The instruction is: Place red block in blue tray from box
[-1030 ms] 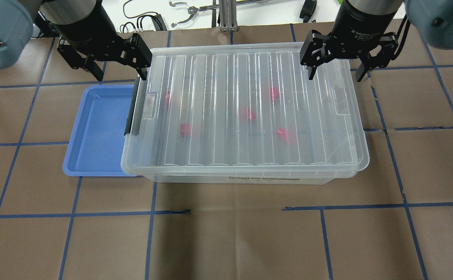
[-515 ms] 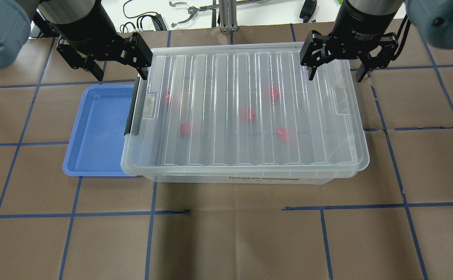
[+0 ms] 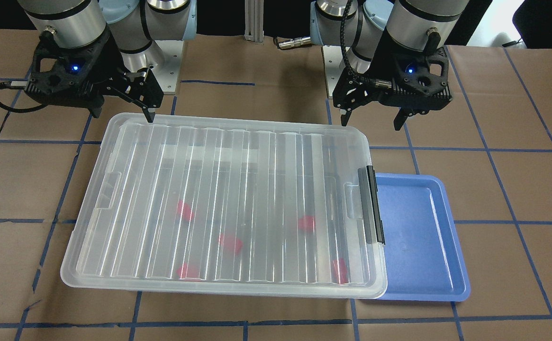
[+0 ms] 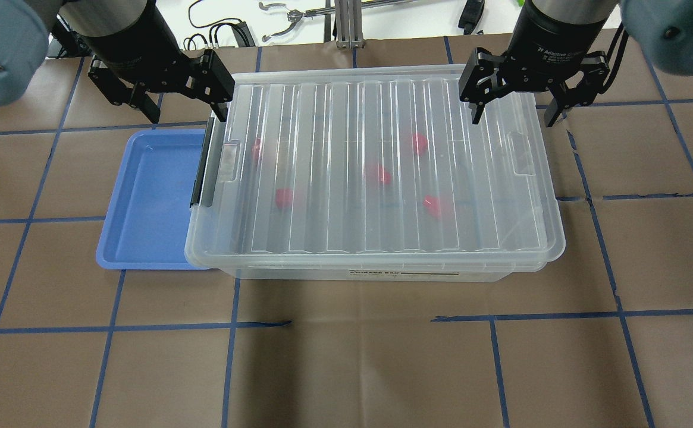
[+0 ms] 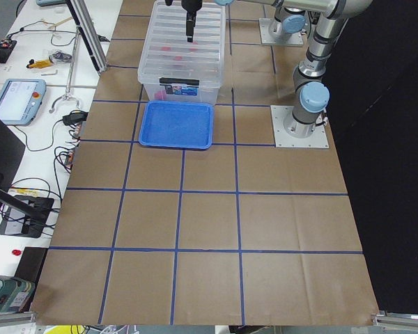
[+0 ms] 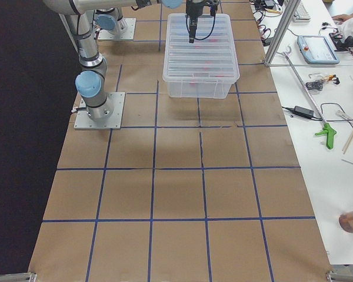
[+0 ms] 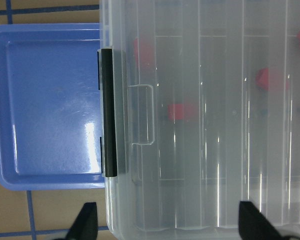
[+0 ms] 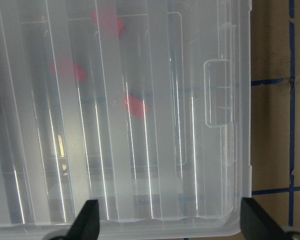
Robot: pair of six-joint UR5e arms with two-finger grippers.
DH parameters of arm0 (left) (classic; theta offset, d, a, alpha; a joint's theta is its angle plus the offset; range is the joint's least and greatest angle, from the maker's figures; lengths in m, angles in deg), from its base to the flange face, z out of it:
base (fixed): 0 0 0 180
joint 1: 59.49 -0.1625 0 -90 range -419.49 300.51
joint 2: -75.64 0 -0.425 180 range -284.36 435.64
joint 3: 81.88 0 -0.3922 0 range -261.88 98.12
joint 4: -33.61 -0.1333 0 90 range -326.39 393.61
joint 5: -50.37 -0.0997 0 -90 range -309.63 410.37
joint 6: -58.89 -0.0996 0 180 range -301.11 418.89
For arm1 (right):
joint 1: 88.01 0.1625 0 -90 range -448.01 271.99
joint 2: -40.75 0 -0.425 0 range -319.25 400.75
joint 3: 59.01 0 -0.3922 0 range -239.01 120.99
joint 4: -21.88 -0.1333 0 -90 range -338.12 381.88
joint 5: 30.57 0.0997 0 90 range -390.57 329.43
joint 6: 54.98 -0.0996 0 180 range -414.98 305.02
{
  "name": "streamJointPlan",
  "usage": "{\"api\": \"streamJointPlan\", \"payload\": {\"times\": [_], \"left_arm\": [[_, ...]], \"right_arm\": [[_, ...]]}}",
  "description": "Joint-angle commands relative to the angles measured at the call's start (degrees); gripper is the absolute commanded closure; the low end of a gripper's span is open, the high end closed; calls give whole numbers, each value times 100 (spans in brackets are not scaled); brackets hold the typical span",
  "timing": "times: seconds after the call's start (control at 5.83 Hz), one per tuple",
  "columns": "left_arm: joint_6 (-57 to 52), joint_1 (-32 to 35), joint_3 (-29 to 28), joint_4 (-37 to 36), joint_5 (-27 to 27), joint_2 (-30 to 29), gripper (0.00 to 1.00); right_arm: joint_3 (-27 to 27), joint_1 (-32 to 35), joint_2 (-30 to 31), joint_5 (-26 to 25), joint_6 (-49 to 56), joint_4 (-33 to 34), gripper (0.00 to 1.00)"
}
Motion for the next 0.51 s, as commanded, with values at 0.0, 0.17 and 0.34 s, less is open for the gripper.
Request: {"api": "streamJointPlan", "payload": {"times": [0.0, 0.17, 0.34], "left_arm": [[-7, 2, 4, 12, -9, 37, 1], [-7, 2, 4, 12, -18, 46, 1], [-15, 2, 4, 12, -27, 46, 1]], "right_arm": [[-9, 0, -20, -9, 9, -1, 0], [-9, -78, -38, -52, 61, -10, 0], [-17, -149, -46, -70, 114, -18, 0]]}}
